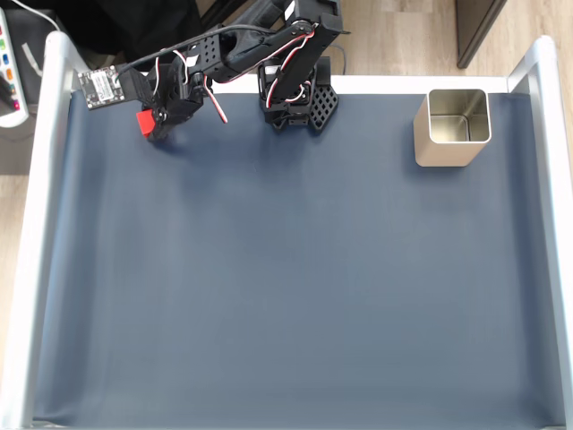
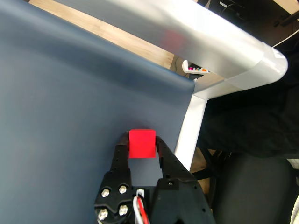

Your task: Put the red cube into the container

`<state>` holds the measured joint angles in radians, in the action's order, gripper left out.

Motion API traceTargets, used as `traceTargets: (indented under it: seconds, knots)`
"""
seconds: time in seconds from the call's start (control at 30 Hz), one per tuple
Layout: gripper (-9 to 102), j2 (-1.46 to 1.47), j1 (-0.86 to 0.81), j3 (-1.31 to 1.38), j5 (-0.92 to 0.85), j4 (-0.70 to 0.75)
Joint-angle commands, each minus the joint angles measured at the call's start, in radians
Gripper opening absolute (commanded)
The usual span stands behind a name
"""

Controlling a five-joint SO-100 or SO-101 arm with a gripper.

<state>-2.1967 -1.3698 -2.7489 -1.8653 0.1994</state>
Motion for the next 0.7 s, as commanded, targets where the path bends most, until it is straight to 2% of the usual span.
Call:
traceTargets:
  seconds: [0.0, 0.1, 0.23, 0.33, 0.53, 0.67]
  knots:
    - [0, -0.044, -0.003, 0.012, -0.009, 0.003]
    - [0, -0.048, 0.009, 0.041, 0.011, 0.028]
    - [0, -0.041, 0.075, 0.17, 0.015, 0.184]
    - [0, -0.048, 0.164, 0.27, 0.095, 0.253]
    - [0, -0.067, 0.44, 0.614, 0.291, 0.756]
    - [0, -0.072, 0.672, 0.756, 0.359, 0.93]
